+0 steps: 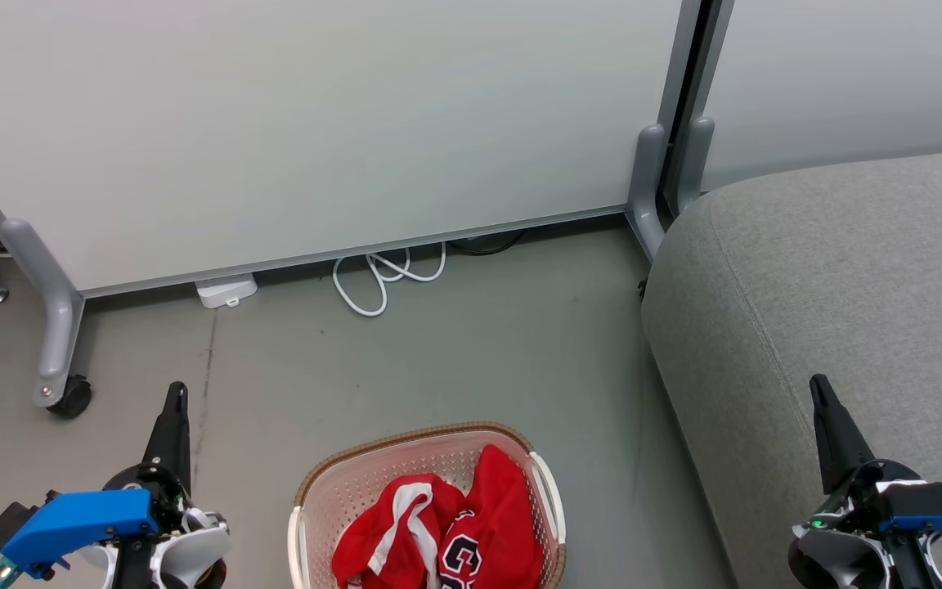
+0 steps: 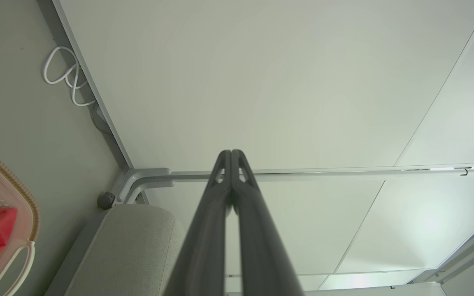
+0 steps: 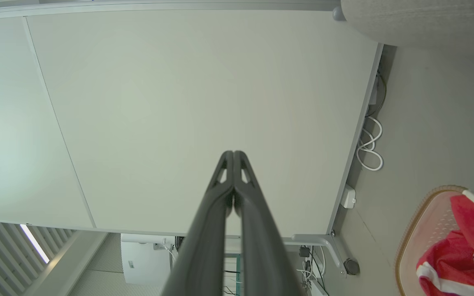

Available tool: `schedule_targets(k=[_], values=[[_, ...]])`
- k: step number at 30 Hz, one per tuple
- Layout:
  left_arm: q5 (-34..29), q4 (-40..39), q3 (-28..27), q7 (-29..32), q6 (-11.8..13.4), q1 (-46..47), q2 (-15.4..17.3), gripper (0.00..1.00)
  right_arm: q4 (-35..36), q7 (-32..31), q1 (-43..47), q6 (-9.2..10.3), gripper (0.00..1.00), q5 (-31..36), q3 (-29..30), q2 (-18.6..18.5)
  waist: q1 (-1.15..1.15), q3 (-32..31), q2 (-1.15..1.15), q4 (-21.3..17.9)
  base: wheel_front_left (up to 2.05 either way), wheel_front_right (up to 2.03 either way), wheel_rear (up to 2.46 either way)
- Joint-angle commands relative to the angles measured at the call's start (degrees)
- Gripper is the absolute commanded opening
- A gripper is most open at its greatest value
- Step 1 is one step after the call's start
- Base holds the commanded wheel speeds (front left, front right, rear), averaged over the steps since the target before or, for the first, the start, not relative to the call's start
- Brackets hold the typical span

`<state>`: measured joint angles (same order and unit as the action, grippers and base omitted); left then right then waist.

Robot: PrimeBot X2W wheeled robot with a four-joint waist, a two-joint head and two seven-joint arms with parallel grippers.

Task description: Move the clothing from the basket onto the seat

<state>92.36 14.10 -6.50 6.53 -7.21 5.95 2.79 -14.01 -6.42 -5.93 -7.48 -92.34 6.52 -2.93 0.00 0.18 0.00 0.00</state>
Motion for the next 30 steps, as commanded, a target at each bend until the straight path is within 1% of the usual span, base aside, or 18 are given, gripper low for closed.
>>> schedule_targets(k=[1,12,13,14,15,16,23,26,30], values=[[0.1,-0.3,-0.1,0.2,-0.5,0.5,0.2,0.0,-0.1,-0.2,-0.6,-0.02,0.0,-0.2,0.1,0.1,0.0,0.0,0.0,0.0,0.0,0.0,0.0],[0.1,-0.3,-0.1,0.2,-0.5,0.5,0.2,0.0,-0.1,-0.2,-0.6,-0.02,0.0,-0.2,0.1,0.1,0.0,0.0,0.0,0.0,0.0,0.0,0.0],[0.0,0.1,0.0,0.0,0.0,0.0,0.0,1.0,-0.1,0.0,0.0,0.0,1.0,0.0,0.0,0.0,0.0,0.0,0.0,0.0,0.0,0.0,0.0],[0.0,0.3,0.0,-0.1,0.1,-0.2,-0.1,1.0,-0.3,0.1,0.2,0.0,1.0,0.0,-0.1,0.0,0.0,0.0,0.0,0.0,0.0,0.0,0.0],[0.0,0.7,0.1,-0.2,0.1,-0.6,-0.2,0.0,-0.7,0.1,0.6,0.01,0.0,0.0,-0.1,0.1,0.0,0.0,0.0,0.0,0.0,0.0,0.0],[0.0,1.4,0.1,-0.1,0.2,-1.4,-0.4,1.0,-1.4,0.1,1.2,0.02,1.0,0.0,-0.1,0.2,0.0,0.0,0.0,0.0,0.0,0.0,0.0],[-1.1,1.6,1.0,-1.9,0.2,-1.9,-0.6,1.0,-1.9,1.8,1.4,0.07,1.0,1.1,-1.3,0.3,0.0,0.0,0.0,0.0,0.0,0.0,0.0],[-3.5,1.3,1.3,-2.7,0.6,-1.8,-0.5,1.0,-2.1,2.7,1.1,0.06,1.0,3.6,-1.6,0.3,0.0,0.0,0.0,0.0,0.0,0.0,0.0],[-8.4,0.6,1.8,-3.8,1.2,-1.6,-0.5,1.0,-2.3,3.7,0.6,0.06,1.0,8.6,-1.8,0.2,0.0,0.1,0.0,0.1,0.0,0.0,0.0]])
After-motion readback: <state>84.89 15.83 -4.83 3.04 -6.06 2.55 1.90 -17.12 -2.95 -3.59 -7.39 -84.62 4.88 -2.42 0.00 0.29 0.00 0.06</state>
